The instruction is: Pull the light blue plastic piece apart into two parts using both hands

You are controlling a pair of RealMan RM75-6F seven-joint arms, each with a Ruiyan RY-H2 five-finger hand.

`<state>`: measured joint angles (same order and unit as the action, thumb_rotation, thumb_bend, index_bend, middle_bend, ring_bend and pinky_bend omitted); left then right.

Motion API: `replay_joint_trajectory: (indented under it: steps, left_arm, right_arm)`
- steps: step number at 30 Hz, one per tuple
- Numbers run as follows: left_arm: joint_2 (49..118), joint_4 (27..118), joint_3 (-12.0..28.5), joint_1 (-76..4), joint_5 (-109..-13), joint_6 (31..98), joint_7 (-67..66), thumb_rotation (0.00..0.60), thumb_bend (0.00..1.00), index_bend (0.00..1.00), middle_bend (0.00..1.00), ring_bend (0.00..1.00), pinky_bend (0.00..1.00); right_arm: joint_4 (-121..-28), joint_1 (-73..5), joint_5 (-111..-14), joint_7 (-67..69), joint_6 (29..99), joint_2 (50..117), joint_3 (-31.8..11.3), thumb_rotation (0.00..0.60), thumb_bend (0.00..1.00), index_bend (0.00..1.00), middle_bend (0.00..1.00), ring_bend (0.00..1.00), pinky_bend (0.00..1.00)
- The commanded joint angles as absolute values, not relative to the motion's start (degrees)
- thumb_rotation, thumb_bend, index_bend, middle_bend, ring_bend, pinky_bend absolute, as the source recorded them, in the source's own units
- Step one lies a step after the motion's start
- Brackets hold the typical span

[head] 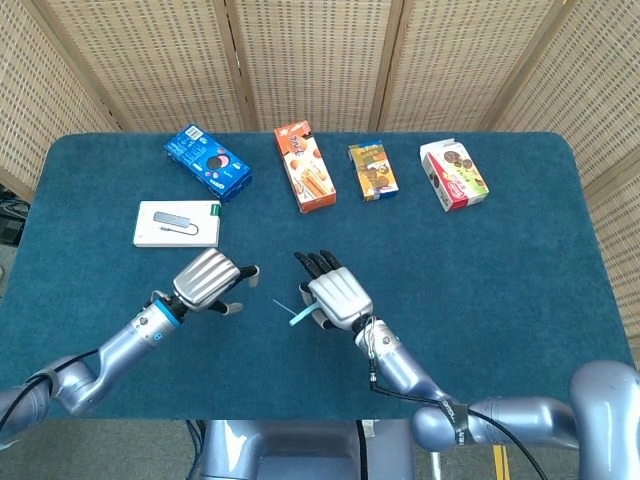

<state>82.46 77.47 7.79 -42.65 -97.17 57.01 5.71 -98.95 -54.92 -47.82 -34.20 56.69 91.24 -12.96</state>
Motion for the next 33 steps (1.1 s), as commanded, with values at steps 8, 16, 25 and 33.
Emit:
replay_joint_trajectory:
  steps: [8,16,25,33]
  left_arm:
    - [86.4,75.2,7.7,-46.3,-95.5,55.9,8.5,0.6,0.08,0.5,0.91,0.86,0.8]
    - [88.2,75.2,7.2,-47.7,-94.6,56.3,9.2,0.6,0.17,0.51,0.91,0.86,0.8]
    - [88.0,75.7,6.6,-48.1,-93.6,57.5,9.8,0.6,0.22,0.53,0.91,0.86,0.8]
    - [89.0,75.4,6.3,-48.7,-92.7,57.4,9.1,0.6,0.3,0.55,0.91,0.86,0.8]
  right_arm:
    - [-97.7,-55.4,-48.1,-32.5,57.2,92.2,-13.5,0.6,0.47,0.58,0.0,0.0,0.0]
    - [-97.5,-55.3,-48.8,-32.0,57.5,91.8,-13.1,0.6,0.47,0.58,0.0,0.0,0.0]
    - [-97.2,-55.3,-48.8,-32.1,57.8,91.3,-12.6,0.6,0.47,0.58,0.0,0.0,0.0]
    - [-97.2,-55.3,-48.6,-32.0,57.9,91.1,-12.4,0.6,0.47,0.58,0.0,0.0,0.0]
